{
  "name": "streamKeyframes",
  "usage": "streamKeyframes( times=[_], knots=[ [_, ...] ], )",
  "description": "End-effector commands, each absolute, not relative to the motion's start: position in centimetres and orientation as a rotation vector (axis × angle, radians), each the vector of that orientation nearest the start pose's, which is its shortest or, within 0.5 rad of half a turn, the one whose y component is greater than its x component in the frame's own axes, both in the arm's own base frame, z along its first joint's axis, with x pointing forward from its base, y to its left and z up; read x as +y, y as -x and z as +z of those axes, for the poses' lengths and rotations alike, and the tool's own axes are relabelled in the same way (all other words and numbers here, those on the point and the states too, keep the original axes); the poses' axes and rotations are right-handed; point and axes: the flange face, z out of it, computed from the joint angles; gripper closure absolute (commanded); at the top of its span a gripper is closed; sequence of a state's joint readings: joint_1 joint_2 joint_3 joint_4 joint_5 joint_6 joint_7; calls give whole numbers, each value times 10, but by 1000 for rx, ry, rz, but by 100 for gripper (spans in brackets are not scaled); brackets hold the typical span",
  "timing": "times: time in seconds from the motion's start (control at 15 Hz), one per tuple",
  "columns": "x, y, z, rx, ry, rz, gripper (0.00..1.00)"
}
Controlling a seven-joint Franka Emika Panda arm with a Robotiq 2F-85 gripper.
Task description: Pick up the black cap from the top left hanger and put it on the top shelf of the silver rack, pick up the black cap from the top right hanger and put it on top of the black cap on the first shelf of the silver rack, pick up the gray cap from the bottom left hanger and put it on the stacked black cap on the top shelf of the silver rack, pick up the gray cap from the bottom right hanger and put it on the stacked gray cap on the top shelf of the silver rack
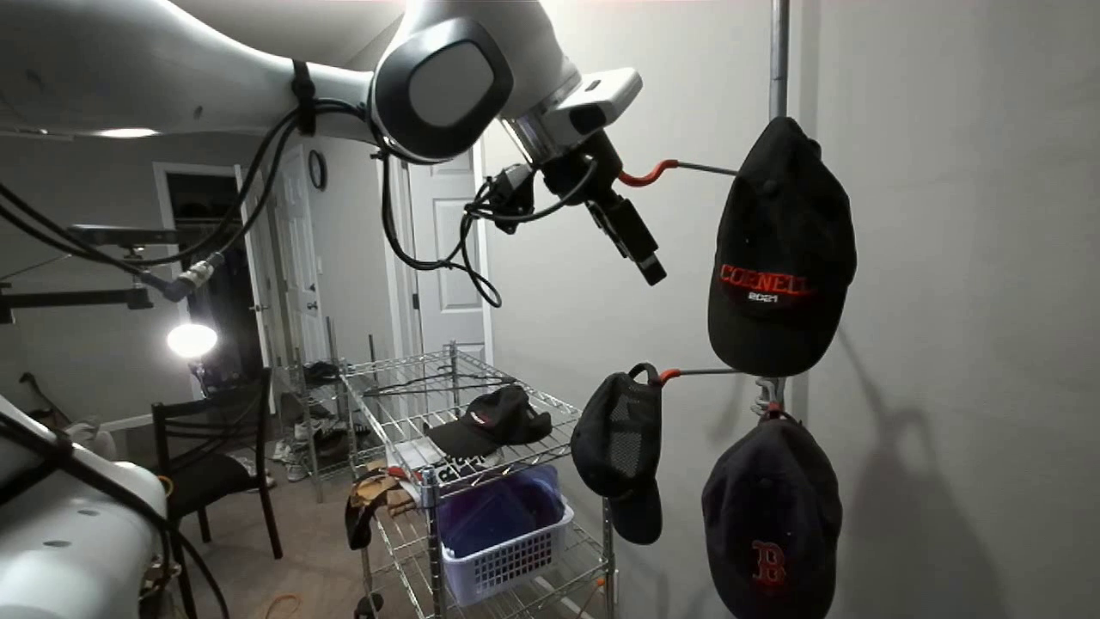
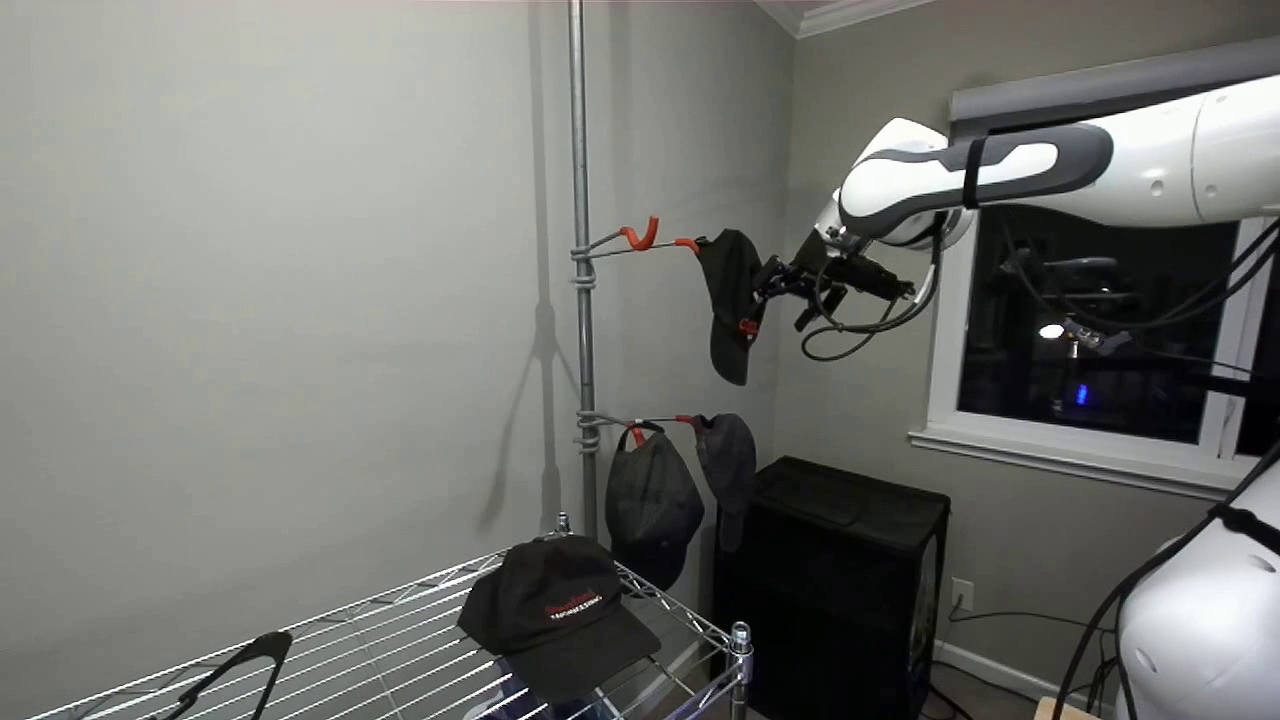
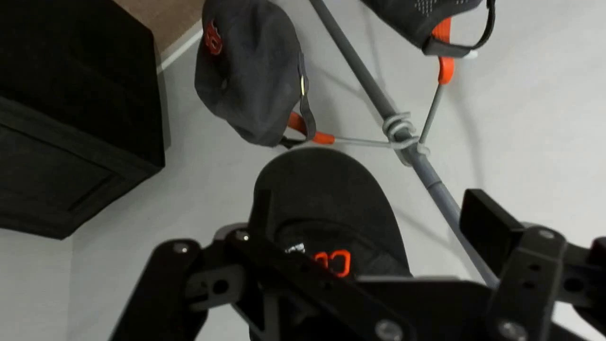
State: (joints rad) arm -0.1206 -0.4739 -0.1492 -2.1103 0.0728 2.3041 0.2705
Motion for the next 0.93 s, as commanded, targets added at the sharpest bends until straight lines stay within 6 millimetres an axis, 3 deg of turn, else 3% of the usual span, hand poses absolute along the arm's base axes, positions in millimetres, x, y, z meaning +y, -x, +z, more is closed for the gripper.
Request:
streamKeyframes(
  times=[0.0, 0.47, 0.87],
  knots=[
    [-153, -454, 701, 808, 2729, -1144, 0],
    [-174, -462, 756, 821, 2736, -1441, 0],
    [-179, -484, 766, 794, 2785, -1499, 0]
  ],
)
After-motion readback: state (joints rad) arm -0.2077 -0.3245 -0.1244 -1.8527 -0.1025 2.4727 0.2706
